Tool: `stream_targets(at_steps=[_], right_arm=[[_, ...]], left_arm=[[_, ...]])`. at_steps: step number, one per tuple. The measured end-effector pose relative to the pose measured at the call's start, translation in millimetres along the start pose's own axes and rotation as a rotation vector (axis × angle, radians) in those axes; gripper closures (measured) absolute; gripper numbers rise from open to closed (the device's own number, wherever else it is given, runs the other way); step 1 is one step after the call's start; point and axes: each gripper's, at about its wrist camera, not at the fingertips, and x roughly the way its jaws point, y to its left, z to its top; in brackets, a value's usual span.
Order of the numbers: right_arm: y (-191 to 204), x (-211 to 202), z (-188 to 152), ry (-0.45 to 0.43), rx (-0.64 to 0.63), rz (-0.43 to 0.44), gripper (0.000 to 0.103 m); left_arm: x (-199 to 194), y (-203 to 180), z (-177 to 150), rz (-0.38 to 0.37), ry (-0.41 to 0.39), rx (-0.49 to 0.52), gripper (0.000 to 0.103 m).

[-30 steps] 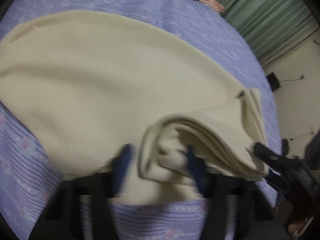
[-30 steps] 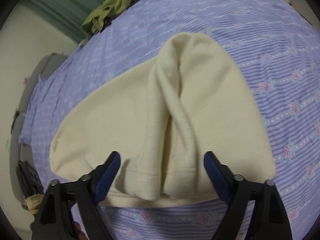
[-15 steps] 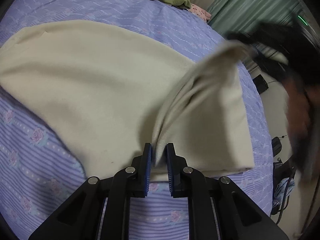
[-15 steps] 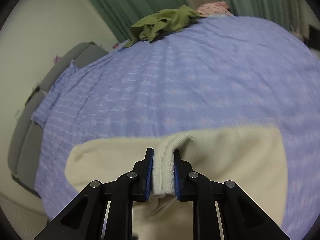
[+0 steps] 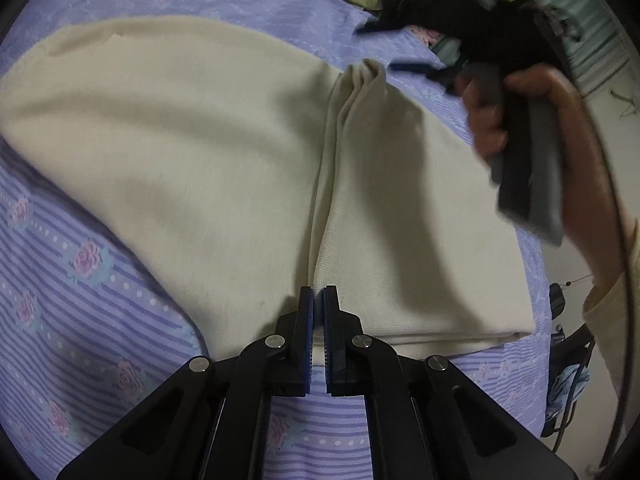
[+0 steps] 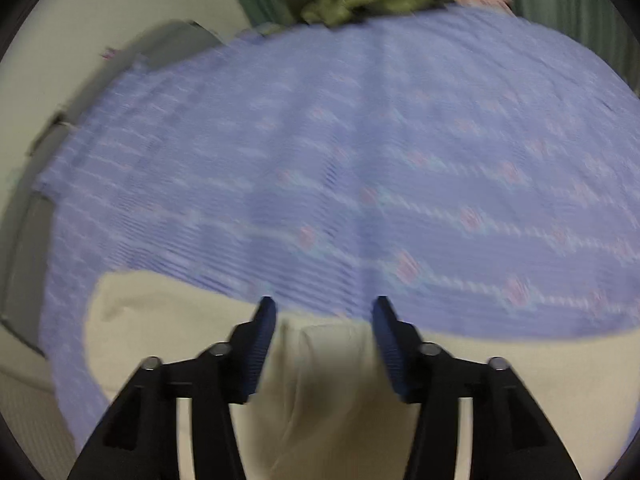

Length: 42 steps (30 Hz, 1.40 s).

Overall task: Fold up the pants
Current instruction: 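Open both grippers and lift them off the folded pants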

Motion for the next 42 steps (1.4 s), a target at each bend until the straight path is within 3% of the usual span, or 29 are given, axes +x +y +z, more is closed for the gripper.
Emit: stream_targets(at_steps=[4,8,10,13,15,19,24,29,34,42], right_arm=[[17.8,-33.4,4.5,-0.080,-0.062,-0.026,0.045],[28.6,-74.6,-21.7,-0.139,-0.177,-0.212,0.041],[22.9,-92.8,-35.5,-0.149,-0.164,-0.237,0.039],[5.7,-125.7,-66.9,-0.136,-0.107,-0.210,0.039],[-1.0,-146.4,-89.8,-0.129,-0.085,-0.206,0.039],[-4.2,-192.5,-134.3,-0.115,-0.050,-0.201,0.039],[13.7,-259.3,-178.8,-0.110,-0.084,-0.191,0.039],[39.8,-330.6,-213.3,-0.167,-0.139,-0.139,0.027],[63.9,-373.1,-234.1,-0.206,-0.222,-0.122,0.019],[103.4,-387.6,-246.0,-0.227,-0.246,-0.134,0.017]], left_arm=[[-1.9,-3.9,-2.4,0.015,0.009,0.010,0.097],[-13.9,-8.6,-3.5,0.099,0.025,0.040,0.096],[-28.7,-7.6,-5.5,0.154,0.007,0.046,0.089],[-66.3,-5.0,-11.9,0.191,-0.049,0.025,0.068],[-91.1,-8.9,-16.9,0.196,-0.085,0.008,0.065],[-146.8,-28.6,-33.2,0.229,-0.149,0.032,0.048],[-219.8,-59.9,-65.4,0.275,-0.226,0.088,0.034],[-269.8,-79.1,-91.5,0.293,-0.281,0.057,0.024],[-311.6,-82.7,-111.2,0.308,-0.347,0.036,0.015],[-341.3,-41.9,-100.4,0.306,-0.378,0.010,0.010]])
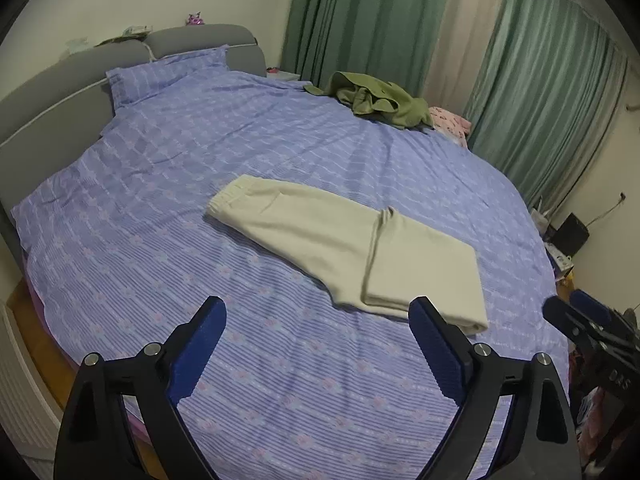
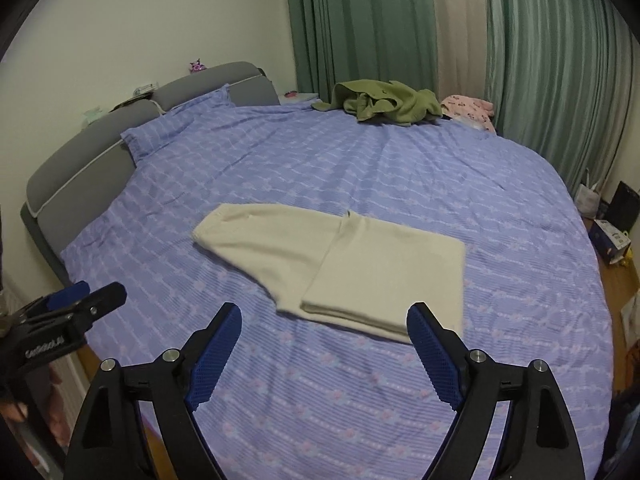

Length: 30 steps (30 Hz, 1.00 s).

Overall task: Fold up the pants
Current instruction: 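Open both grippers and lift them off the folded pants, then grasp the waistband with the left gripper and lift it over the folded legs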

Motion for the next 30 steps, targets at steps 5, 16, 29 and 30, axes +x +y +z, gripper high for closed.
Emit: stream_targets(at_steps=[5,16,29,30], right_arm=[[41.1,20.0,10.1,-0.001,0.009,-0.033,0.017],[118.3,153.4,37.5,0.078,0.095,-0.122,0.017],[134.0,309.0,29.8,0.258,0.155,-0.189,0.017],[131.8,313.6,30.0,0.258,0.159,-0.189,0.017]], left_arm=[[32.3,54.0,28.3,-0.043,0.045,-0.042,0.010],[181.9,180.0,90.0,-0.133,0.166,-0.112,0.010],[369.0,229.8,99.4,-0.282,0.274,-0.235,0.011],[379.9,231.7,98.0,-0.287,0.278,-0.253,0.011]])
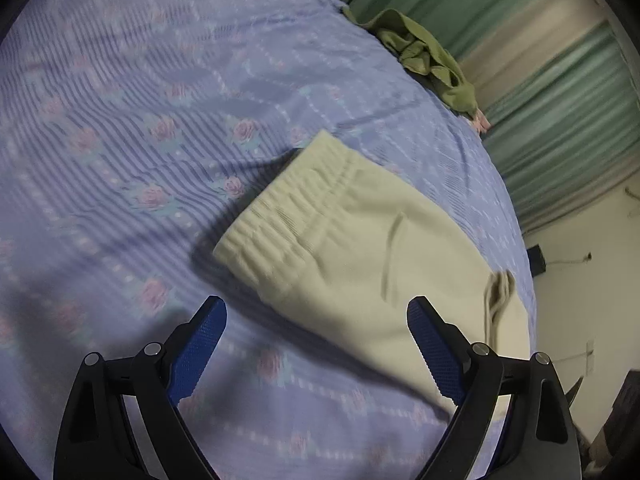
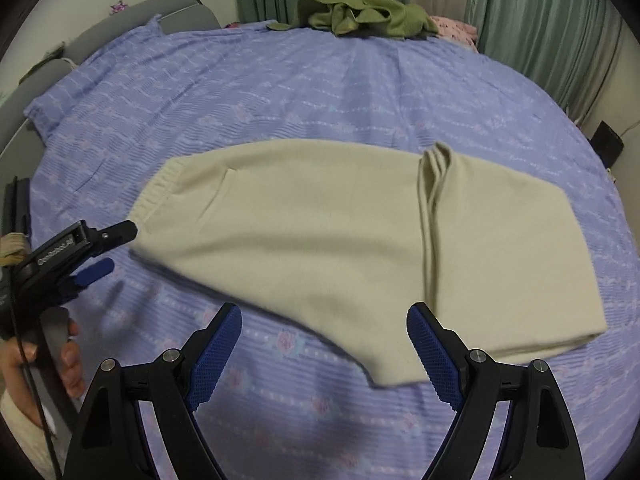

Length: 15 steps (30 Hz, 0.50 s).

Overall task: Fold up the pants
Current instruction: 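Grasp the waistband with the left gripper and lift it over the folded legs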

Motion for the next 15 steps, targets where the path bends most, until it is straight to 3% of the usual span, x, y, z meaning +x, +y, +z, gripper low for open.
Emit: stream_targets(at_steps=[6,11,13,15], right_arm=[[-12.0,31.6,8.3,0.015,0.066,-0.015,0.017],[-8.6,44.4,5.6,0.029,0.077,-0.006,0.017],[-4.7,47.9,4.5,0.036,0.069,-0.002,0.017],[-3.8,49.0,4.5,0.035,0.063,0.003,0.017]], left_arm=[[43.5,19.9,6.1,0.001,0.019,-0.057,0.011],[52.2,19.9,16.8,-0.065,-0.032,-0.154,0.016],[56.5,18.0,18.9,-0.032,-0.032,-0.186,0.040],[55.5,14.5,18.6,-0.015,-0.030,-0.190,0.056]])
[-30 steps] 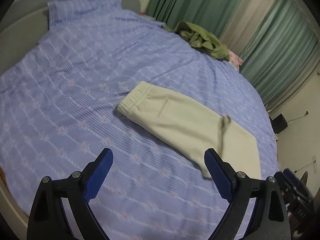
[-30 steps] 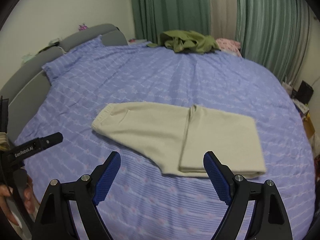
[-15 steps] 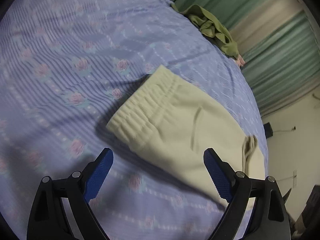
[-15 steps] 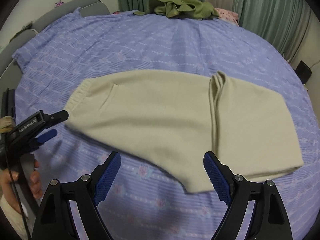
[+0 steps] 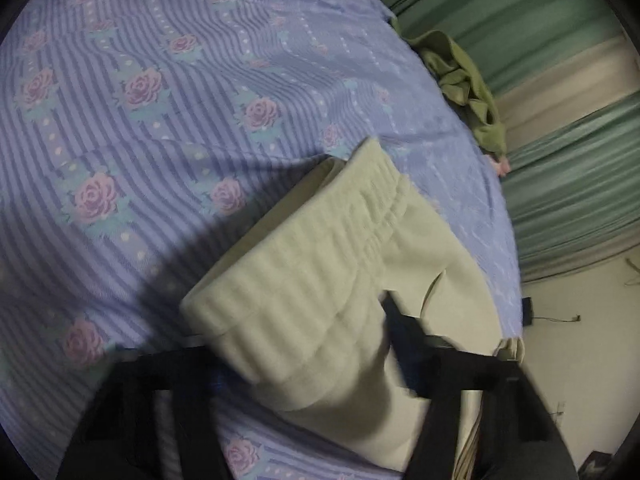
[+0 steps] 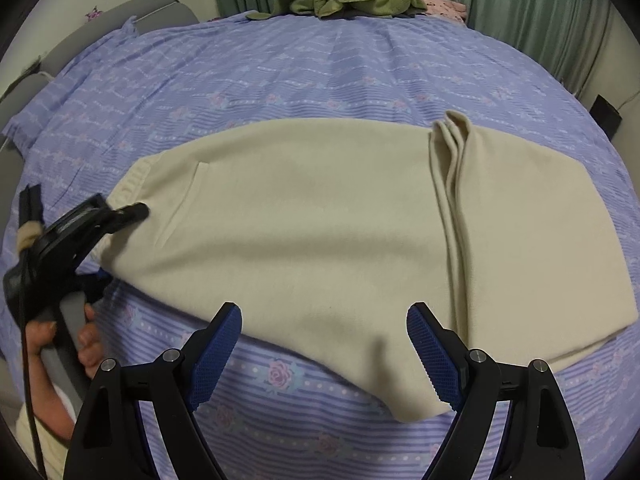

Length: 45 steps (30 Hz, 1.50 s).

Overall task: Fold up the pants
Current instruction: 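Grasp the waistband with the left gripper and lift it over the folded legs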

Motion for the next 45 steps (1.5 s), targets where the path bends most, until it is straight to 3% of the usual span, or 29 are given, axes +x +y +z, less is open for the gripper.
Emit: stream_targets(at_steps=[1,4,10,15,16,18,20,22,26,32,34,38,41,45], right_arm=[[-1.3,-1.4,-0.2,-0.007,-0.002,0.004,0.017],[-11.0,-8.9,2.6,-0.041,0.002,0.012,0.017],[-59.5,-38.6,15.1,-0.114,0.049,0.001,0.018],[-110.0,-71.6,22.6,-0.194,0.118,-0.001,0.018],[-118.9,-74.5,27.7,-0.218,0.118,-0.002,0.019],[-130.8,-68.3,43.6,-0.230,0.088,-0.009,0.034],[-141.4,-48.0,62.9,-0.218,0.060,-0.004,0.062],[-149.4,-19.8,80.0,-0.181,0.045,0.026,0.075],[-154.0,33.3,103.1,-0.111,0.015,0.048,0.083],[-138.9,88.7,118.7,-0.030,-0.022,0.128,0.086],[-132.3,98.6,119.9,-0.007,-0.057,0.111,0.086],[-146.3,61.3,112.3,-0.083,-0.003,0.202,0.086],[-166.4,6.4,93.4,-0.179,0.006,0.205,0.086],[-197.6,-53.6,63.3,-0.236,-0.002,0.185,0.086]], left_arm=[[-4.0,-2.6,-0.7,-0.008,-0.005,0.004,0.065],[-28.9,-26.8,-3.8,-0.015,-0.058,0.114,0.071],[-84.6,-118.0,-23.7,0.017,-0.205,0.469,0.076],[-118.8,-185.2,-41.4,-0.010,-0.285,0.609,0.076],[-120.8,-196.8,-44.6,-0.005,-0.296,0.630,0.076],[-120.9,-218.1,-53.7,-0.001,-0.313,0.673,0.076],[-118.3,-230.8,-60.9,0.003,-0.312,0.704,0.076],[-115.1,-243.4,-67.5,0.008,-0.305,0.731,0.076],[-107.1,-264.0,-84.4,0.015,-0.299,0.779,0.076],[-98.3,-277.9,-94.9,0.025,-0.297,0.791,0.076],[-96.5,-281.1,-98.5,0.035,-0.294,0.799,0.076],[-100.8,-288.6,-106.0,0.006,-0.276,0.790,0.076],[-107.1,-303.4,-116.8,-0.014,-0.274,0.786,0.077],[-111.8,-332.4,-137.0,-0.052,-0.260,0.799,0.077]])
